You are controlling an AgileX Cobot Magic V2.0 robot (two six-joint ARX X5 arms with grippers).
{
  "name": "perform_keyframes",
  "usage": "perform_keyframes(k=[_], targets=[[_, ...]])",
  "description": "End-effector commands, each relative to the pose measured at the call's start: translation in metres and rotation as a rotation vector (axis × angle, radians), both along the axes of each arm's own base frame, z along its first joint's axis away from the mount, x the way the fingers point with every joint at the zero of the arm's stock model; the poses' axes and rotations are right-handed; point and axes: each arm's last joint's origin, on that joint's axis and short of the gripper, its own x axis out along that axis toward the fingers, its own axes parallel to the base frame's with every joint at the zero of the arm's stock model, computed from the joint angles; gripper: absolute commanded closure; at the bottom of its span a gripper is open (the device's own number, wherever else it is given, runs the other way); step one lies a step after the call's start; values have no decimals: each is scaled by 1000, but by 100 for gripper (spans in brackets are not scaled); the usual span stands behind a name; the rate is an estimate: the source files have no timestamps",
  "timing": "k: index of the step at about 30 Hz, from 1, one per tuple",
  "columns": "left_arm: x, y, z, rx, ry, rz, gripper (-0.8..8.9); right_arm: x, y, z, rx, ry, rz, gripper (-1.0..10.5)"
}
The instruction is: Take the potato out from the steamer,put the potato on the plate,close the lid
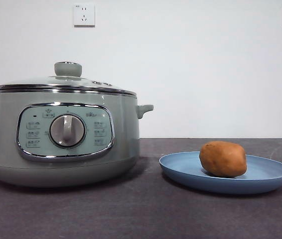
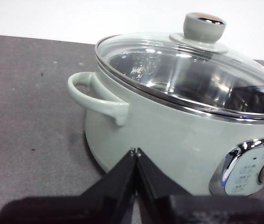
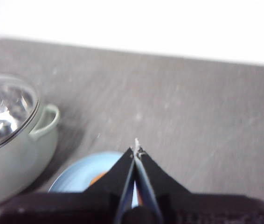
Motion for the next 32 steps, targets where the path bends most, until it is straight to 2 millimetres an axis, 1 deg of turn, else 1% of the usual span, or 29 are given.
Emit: perform_keyframes(k=[1, 3, 5, 7, 10, 13, 16, 21, 29, 32], targets=[[1, 0, -4, -5, 11, 4, 817, 1, -7, -42, 47, -109, -63, 948], [1, 0, -4, -5, 11, 4, 817, -3, -10, -63, 87, -188, -85, 948], [1, 0, -4, -5, 11, 4, 817, -7, -11, -84, 134, -229, -97, 948], [1, 0, -4, -5, 11, 4, 817, -12, -12, -104, 164, -231, -105, 948], [1, 0, -4, -5, 11, 4, 817, -17, -12, -129, 162, -206, -110, 948], [1, 0, -4, -5, 11, 4, 817, -20, -13, -145, 167, -190, -114, 948], [1, 0, -4, -5, 11, 4, 817, -24, -13, -155, 167, -181, -116, 948], [1, 0, -4, -5, 11, 4, 817, -28, -13, -167, 170, -147, -124, 948], [1, 0, -4, -5, 11, 4, 817, -35, -14, -176, 161, -76, -132, 948], [1, 0, -4, -5, 11, 4, 817, -35, -14, -176, 164, -75, -132, 948]])
